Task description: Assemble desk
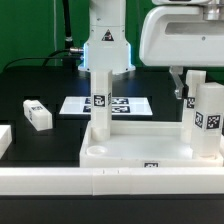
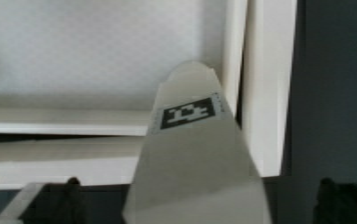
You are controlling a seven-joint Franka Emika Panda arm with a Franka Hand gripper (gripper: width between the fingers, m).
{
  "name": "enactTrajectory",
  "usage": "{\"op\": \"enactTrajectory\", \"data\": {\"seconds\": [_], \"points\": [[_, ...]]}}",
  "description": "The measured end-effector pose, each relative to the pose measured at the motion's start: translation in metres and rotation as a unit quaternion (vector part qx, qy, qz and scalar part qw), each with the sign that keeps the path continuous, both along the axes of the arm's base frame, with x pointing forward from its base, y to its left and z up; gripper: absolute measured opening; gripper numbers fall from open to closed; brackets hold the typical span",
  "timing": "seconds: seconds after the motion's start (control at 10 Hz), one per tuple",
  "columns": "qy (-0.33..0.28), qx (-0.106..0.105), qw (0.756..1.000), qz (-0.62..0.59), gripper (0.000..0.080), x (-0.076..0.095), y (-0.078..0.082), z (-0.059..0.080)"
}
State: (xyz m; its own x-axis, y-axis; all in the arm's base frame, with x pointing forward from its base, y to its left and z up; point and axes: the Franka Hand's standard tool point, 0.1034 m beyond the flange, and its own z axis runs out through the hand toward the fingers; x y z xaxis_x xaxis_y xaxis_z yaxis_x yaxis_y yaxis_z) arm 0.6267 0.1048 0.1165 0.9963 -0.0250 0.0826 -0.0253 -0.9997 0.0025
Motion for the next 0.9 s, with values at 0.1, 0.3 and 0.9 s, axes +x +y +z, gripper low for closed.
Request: {"op": "enactTrajectory", "data": {"seconds": [0.1,0.3,0.9], "points": [[0.0,0.0,1.0,0.013,0.0649,-0.0007,0.0037,-0.0003],[0.0,-0.002,1.0,0.026,0.0649,-0.0007,0.004,-0.0001],[0.0,0.003,0.999,-0.05,0.0285,-0.0008,0.0029,-0.0007]]}}
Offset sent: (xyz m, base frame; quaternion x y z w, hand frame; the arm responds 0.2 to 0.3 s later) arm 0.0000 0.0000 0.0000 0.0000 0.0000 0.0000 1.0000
